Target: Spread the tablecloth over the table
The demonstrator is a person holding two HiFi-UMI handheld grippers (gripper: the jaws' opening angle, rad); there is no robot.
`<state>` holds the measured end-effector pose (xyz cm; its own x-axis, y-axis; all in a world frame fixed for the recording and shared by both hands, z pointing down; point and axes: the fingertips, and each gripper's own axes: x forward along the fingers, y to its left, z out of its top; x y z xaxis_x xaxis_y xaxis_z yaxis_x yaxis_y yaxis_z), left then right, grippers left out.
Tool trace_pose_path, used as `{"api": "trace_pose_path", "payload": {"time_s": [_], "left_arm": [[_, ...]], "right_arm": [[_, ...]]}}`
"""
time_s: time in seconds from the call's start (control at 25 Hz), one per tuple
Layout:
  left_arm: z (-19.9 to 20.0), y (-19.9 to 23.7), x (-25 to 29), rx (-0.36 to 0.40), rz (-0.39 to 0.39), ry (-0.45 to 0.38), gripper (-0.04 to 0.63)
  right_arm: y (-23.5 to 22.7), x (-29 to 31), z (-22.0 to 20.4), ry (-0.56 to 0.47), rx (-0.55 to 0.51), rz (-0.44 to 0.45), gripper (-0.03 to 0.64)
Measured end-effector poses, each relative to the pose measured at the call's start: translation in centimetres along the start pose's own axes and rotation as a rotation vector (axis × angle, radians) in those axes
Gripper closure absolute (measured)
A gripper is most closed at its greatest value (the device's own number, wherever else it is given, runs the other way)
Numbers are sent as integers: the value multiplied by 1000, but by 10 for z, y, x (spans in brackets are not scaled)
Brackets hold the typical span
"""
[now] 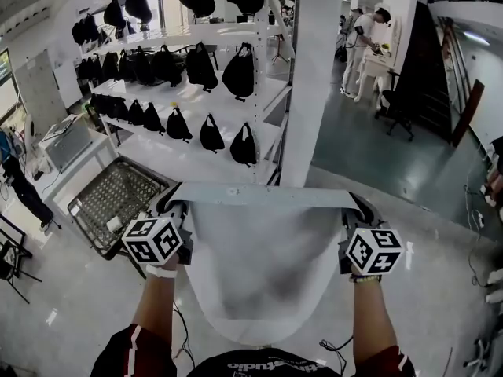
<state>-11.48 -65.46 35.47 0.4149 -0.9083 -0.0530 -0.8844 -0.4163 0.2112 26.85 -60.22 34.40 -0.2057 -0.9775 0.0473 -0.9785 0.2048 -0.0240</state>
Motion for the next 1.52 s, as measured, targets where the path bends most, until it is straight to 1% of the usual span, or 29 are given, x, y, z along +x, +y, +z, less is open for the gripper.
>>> {"api": "trace_pose_path", "payload": {"time_s": [0.12, 0.32, 0.4, 0.48, 0.6, 0.88, 1.08, 1.32, 1.52], "left_arm": [[21, 3, 26, 18, 0, -30, 575], [62, 0, 56, 52, -7, -105, 575], [71, -3, 61, 69, -20, -129, 575], [70, -4, 64, 84, -26, -134, 575], [53, -1, 64, 91, -20, -111, 575], [-9, 13, 57, 30, -14, -18, 575], [-58, 17, 34, 1, -15, 66, 575], [-82, 21, 7, -25, -20, 109, 575], [-94, 12, -16, 0, -37, 146, 575]], "right_arm": [[-8, 22, 24, -36, -24, -1, 591], [-19, 47, 63, -111, -47, -1, 591], [-23, 50, 71, -131, -57, -4, 591], [-25, 52, 70, -136, -61, -5, 591], [-28, 55, 56, -113, -55, -5, 591], [-26, 56, -3, -1, -28, -4, 591], [-20, 42, -47, 88, -19, -16, 591], [-7, 25, -66, 121, -18, -17, 591], [-4, 4, -78, 142, -2, -39, 591]]}}
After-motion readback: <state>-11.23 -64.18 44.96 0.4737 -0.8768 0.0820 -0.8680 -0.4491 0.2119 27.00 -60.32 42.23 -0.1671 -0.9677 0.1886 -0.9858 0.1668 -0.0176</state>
